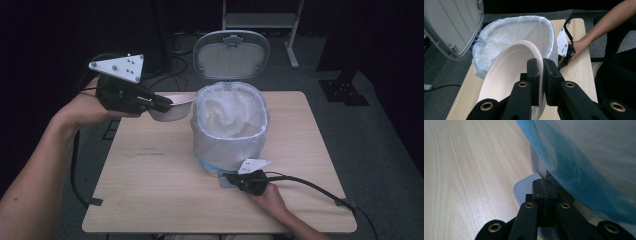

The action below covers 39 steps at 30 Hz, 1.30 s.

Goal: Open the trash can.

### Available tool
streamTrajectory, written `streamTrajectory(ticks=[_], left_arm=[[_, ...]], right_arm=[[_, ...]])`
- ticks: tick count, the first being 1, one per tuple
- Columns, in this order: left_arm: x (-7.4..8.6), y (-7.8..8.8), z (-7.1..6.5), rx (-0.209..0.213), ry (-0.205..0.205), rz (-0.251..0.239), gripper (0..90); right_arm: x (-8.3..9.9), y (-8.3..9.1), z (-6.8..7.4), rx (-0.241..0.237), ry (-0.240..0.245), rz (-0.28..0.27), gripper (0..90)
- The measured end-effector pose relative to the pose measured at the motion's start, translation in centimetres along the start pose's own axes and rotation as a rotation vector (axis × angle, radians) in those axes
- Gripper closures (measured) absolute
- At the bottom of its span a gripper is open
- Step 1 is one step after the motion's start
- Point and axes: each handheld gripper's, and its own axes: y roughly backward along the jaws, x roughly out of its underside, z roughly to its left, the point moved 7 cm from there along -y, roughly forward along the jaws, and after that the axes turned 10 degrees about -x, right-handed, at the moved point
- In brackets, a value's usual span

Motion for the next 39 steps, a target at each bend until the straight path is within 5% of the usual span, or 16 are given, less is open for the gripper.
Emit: streamTrajectory(ticks=[39], left_arm=[[-6.9,-4.9,0.0,0.081,-0.115,-0.003,84.4]], right_arm=[[0.0,0.0,0.0,0.000,0.001,0.001,90.0]])
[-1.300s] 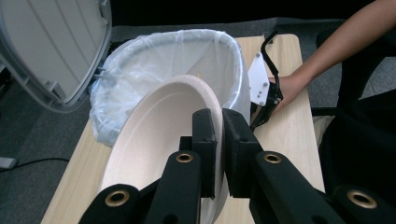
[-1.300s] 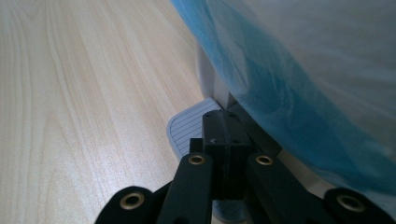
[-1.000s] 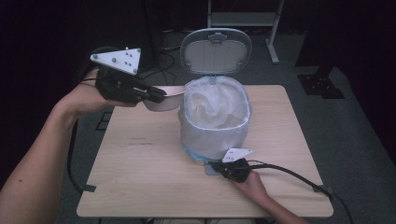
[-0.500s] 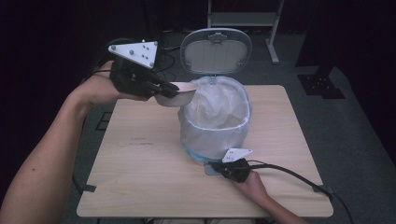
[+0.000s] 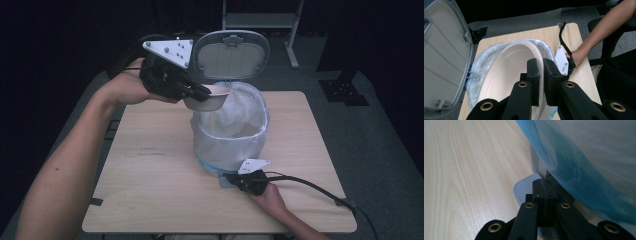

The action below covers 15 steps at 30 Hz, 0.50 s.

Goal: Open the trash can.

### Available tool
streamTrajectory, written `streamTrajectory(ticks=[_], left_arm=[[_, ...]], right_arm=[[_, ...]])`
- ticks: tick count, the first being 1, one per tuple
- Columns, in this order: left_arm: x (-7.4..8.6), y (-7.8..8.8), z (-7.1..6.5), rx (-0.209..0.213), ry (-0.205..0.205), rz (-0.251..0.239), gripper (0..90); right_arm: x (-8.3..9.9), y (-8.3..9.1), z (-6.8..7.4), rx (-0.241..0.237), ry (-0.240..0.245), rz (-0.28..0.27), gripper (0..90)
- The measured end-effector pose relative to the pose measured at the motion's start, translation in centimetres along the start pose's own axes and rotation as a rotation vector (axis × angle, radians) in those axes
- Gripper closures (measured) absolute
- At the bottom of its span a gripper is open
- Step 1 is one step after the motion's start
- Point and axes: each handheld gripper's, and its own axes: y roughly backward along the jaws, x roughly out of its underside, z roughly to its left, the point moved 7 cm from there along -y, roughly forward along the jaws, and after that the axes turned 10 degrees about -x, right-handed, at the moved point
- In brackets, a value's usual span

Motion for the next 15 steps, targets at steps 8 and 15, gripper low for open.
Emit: streamTrajectory(ticks=[8,15], left_arm=[[-1.0,-0.8,0.1,0.011,-0.014,-0.017,84.4],[-2.0,-2.2,0.1,0.030,-0.032,-0.021,84.4]], right_arm=[[0.0,0.0,0.0,-0.001,0.000,0.000,90.0],[0.0,0.0,0.0,0.000,0.000,0.000,90.0]])
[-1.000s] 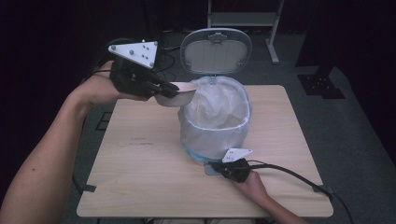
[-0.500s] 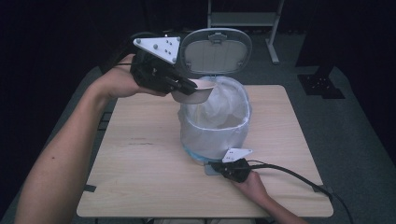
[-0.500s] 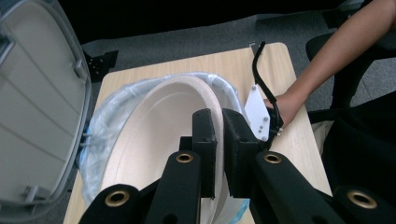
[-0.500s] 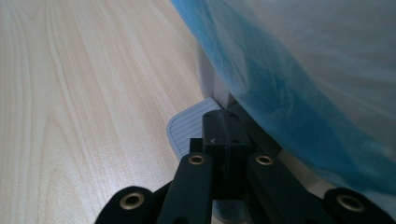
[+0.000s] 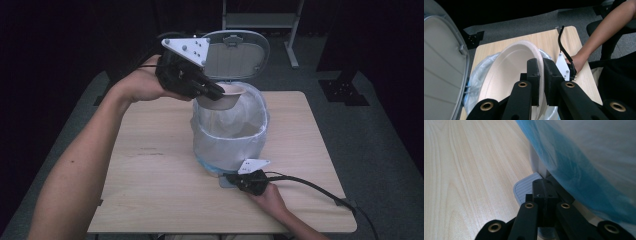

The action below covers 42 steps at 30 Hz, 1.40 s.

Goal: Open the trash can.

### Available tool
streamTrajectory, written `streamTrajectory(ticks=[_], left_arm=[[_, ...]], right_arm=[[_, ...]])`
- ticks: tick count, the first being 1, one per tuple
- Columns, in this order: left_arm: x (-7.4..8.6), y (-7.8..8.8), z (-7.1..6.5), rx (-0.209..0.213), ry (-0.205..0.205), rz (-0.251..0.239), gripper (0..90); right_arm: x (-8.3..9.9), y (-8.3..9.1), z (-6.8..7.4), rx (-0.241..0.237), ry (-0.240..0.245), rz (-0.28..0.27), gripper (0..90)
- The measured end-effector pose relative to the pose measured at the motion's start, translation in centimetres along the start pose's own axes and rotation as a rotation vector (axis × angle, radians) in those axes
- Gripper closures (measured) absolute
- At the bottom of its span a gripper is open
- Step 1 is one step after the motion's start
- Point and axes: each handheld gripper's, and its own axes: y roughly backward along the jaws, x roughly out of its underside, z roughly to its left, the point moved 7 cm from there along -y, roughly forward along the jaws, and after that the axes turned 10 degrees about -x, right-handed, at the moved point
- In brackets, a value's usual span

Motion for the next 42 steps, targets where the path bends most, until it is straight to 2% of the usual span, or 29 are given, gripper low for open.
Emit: streamTrajectory(ticks=[12,17,19,23,28,30,33,40,42], left_arm=[[-1.0,-1.9,0.2,0.029,-0.016,0.013,84.4],[-0.8,-2.9,0.2,0.035,-0.001,0.029,84.0],[-0.7,-3.3,0.3,0.034,-0.004,0.043,80.7],[-0.7,-3.6,0.0,0.039,0.006,0.024,76.4],[0.1,-3.3,-0.8,0.041,0.029,0.019,68.5],[0.4,-2.9,-1.0,0.035,0.036,0.021,65.7],[0.8,-2.2,-1.2,0.021,0.062,0.013,56.8],[2.3,-1.1,-1.7,0.003,0.105,0.010,47.3],[2.7,-0.9,-1.7,-0.004,0.123,0.013,41.9]], right_arm=[[0.0,0.0,0.0,-0.001,0.000,-0.001,90.0],[0.0,0.0,0.0,-0.001,-0.001,0.000,90.0],[0.0,0.0,0.0,-0.002,0.001,-0.001,90.0],[0.0,0.0,0.0,-0.004,0.000,0.000,90.0],[0.0,0.0,0.0,-0.001,-0.003,0.000,90.0],[0.0,0.0,0.0,-0.001,-0.001,-0.001,90.0],[0.0,0.0,0.0,-0.002,-0.002,0.000,90.0],[0.0,0.0,0.0,-0.002,-0.001,0.000,90.0],[0.0,0.0,0.0,-0.002,0.000,-0.002,90.0]])
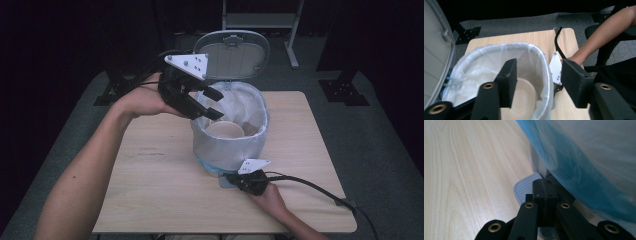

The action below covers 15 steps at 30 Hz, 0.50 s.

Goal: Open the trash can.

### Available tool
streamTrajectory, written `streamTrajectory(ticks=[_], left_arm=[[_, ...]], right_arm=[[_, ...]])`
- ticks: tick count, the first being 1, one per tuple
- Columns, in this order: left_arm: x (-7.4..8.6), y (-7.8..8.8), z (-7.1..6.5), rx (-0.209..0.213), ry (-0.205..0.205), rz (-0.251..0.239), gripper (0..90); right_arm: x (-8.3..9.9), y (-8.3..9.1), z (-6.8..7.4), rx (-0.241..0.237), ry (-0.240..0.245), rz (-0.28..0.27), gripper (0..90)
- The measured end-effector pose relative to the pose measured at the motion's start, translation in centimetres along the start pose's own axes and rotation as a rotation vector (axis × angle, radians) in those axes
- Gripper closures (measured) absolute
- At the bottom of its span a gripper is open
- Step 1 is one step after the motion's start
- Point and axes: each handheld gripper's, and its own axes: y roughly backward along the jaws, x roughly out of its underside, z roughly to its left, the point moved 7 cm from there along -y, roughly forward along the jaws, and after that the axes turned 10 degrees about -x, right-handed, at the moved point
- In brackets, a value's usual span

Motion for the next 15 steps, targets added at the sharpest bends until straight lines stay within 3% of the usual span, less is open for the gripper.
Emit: streamTrajectory(ticks=[8,10,15], left_arm=[[1.1,0.5,0.0,-0.007,0.058,-0.014,26.4],[1.4,0.6,0.1,-0.030,0.057,-0.016,22.5],[2.3,1.0,0.2,-0.036,0.059,-0.020,21.5]], right_arm=[[0.0,0.0,0.0,0.000,-0.001,0.001,90.0],[0.0,0.0,0.0,0.000,-0.001,0.001,90.0],[0.0,0.0,0.0,0.003,-0.002,0.003,90.0]])
